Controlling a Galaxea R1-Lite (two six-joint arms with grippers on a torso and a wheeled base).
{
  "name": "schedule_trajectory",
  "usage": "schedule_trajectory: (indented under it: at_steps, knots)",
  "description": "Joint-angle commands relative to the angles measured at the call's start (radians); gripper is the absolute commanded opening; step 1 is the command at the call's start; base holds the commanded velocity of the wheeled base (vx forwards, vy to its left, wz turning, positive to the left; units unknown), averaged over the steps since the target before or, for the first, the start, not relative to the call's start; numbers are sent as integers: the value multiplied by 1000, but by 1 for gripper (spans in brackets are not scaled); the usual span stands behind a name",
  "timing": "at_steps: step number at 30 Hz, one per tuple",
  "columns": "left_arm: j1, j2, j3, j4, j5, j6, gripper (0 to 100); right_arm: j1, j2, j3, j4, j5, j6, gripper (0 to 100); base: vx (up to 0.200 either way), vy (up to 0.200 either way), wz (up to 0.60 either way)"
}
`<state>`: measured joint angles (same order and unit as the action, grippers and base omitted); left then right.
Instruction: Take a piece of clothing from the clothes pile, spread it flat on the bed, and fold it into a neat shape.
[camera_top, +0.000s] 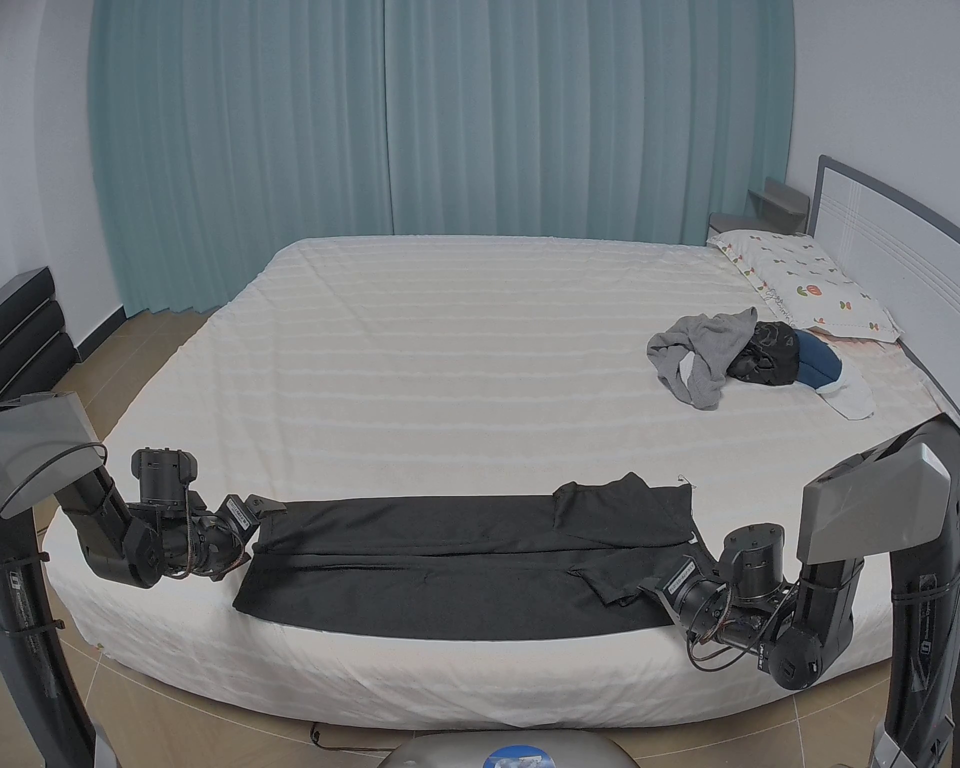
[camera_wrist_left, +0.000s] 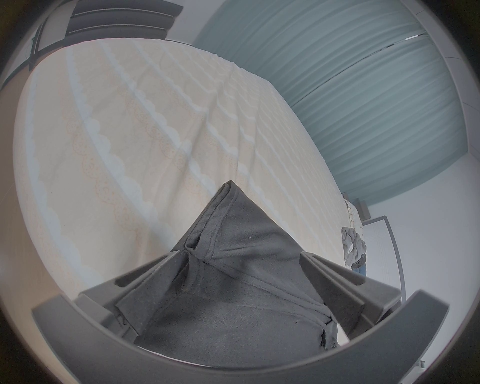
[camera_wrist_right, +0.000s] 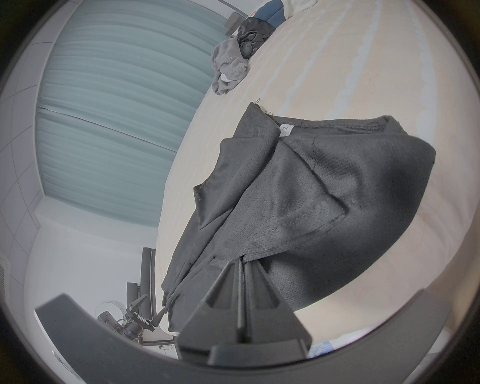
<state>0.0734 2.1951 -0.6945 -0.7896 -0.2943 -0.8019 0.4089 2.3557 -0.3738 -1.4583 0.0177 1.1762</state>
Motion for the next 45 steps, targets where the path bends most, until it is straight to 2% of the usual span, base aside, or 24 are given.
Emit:
schedule_trajectory:
  at_steps: [1, 8, 13, 17, 21, 32, 33, 37, 39, 45]
  knots:
    - [0, 2, 0, 0, 0, 0, 100, 1, 0, 3, -1, 1, 0, 0, 0, 0, 0]
    - [2, 2, 0, 0, 0, 0, 100, 5, -10, 13, -1, 1, 0, 0, 0, 0, 0]
    - [6, 3, -5, 0, 0, 0, 100, 16, -89, 84, -1, 1, -1, 0, 0, 0, 0]
    - [8, 6, -7, 0, 0, 0, 100, 24, -130, 133, 3, 1, -38, 0, 0, 0, 0]
    - [8, 6, -7, 0, 0, 0, 100, 47, -118, 153, 3, -1, -79, 0, 0, 0, 0]
    - [8, 8, -7, 0, 0, 0, 100, 34, -41, 142, 7, -1, -105, 0, 0, 0, 0]
    - [8, 8, -7, 0, 0, 0, 100, 34, -41, 142, 7, -1, -105, 100, 0, 0, 0]
    - [8, 8, -7, 0, 0, 0, 100, 33, -98, 161, -1, -1, -132, 100, 0, 0, 0]
    - [8, 6, -7, 0, 0, 0, 100, -5, -184, 159, 12, -1, -145, 100, 0, 0, 0]
    - [8, 5, -7, 0, 1, 0, 100, -101, -210, 145, 13, 1, -210, 100, 0, 0, 0]
